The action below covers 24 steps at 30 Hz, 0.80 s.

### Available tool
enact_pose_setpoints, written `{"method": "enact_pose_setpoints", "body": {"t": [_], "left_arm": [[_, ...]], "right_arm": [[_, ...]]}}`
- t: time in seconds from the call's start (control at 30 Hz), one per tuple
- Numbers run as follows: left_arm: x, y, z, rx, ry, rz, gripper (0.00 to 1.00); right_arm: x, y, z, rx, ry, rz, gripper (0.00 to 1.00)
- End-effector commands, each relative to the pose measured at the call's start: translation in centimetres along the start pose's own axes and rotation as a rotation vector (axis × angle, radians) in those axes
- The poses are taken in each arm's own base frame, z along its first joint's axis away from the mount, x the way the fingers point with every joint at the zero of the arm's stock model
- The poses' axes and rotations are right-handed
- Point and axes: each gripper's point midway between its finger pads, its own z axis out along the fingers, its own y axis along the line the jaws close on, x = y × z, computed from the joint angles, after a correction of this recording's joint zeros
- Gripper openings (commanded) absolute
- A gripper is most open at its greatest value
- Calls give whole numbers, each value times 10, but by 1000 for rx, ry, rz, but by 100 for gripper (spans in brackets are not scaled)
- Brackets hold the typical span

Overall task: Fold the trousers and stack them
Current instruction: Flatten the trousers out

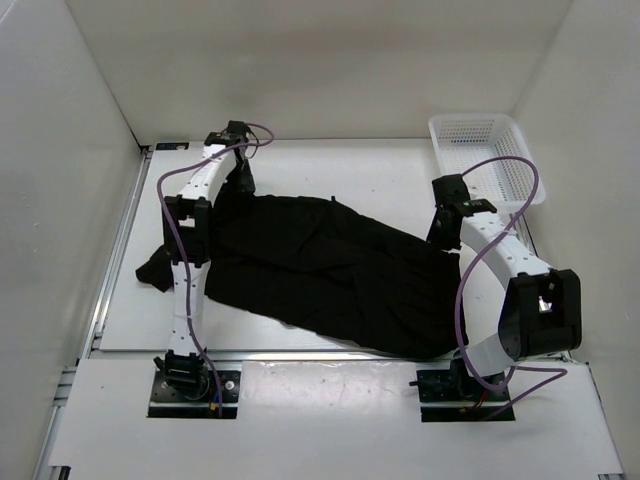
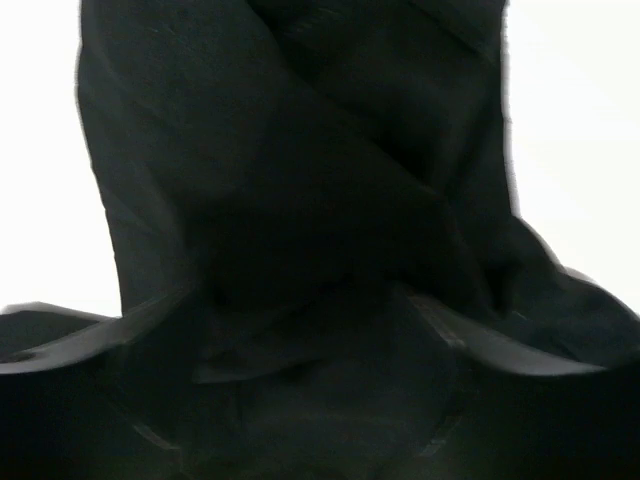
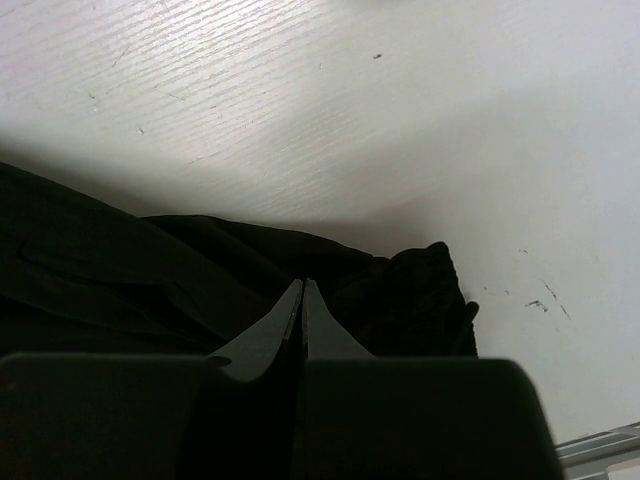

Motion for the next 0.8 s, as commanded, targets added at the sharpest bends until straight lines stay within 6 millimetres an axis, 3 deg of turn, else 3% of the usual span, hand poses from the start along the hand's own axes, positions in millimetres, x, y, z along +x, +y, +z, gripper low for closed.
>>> {"method": "enact_pose_setpoints", "body": {"t": [0.0,0.03,0.1,0.17,0.23,0.27,0.47,0.53,0.6,0.63,0.67,0.7,0.73,0.77], "left_arm": [[-16,1,-18,12,-64,-4,88],[-20,-2,-15,15,-73,-8,92],[-9,-5,2,-3,-24,12,92],[-6,-5,9,-18,-10,19,80],[-8,-1,3,-26,-15,18,47],[-9,3,-2,-39,-25,6,11],[-57,40,-66,-77,-208,-78,10],[-83,75,-97,-73,-280,-179,10],[-88,111,-102,-47,-274,-286,10],[-92,129,-121,-25,-308,-336,10],[-92,136,-122,19,-306,-368,10],[-88,159,-106,13,-289,-435,10],[-86,169,-104,28,-283,-457,19],[-83,169,-102,80,-259,-479,48]], "right_arm": [[-3,0,3,2,-2,-7,0],[-6,1,2,-2,-9,-4,0],[-5,1,4,2,-2,-7,0],[-8,3,3,-2,-9,-4,0],[-8,3,3,-2,-10,-4,0],[-9,1,3,6,-14,-4,0],[-10,-4,1,18,-19,13,0],[-13,-6,-1,18,-27,23,0],[-18,-4,-3,13,-38,36,0],[-22,-3,-5,7,-48,39,0],[-22,-3,-5,7,-48,39,0],[-27,-4,-7,7,-58,50,0],[-32,-3,-9,2,-68,53,0],[-30,-3,-6,7,-58,50,0]]}}
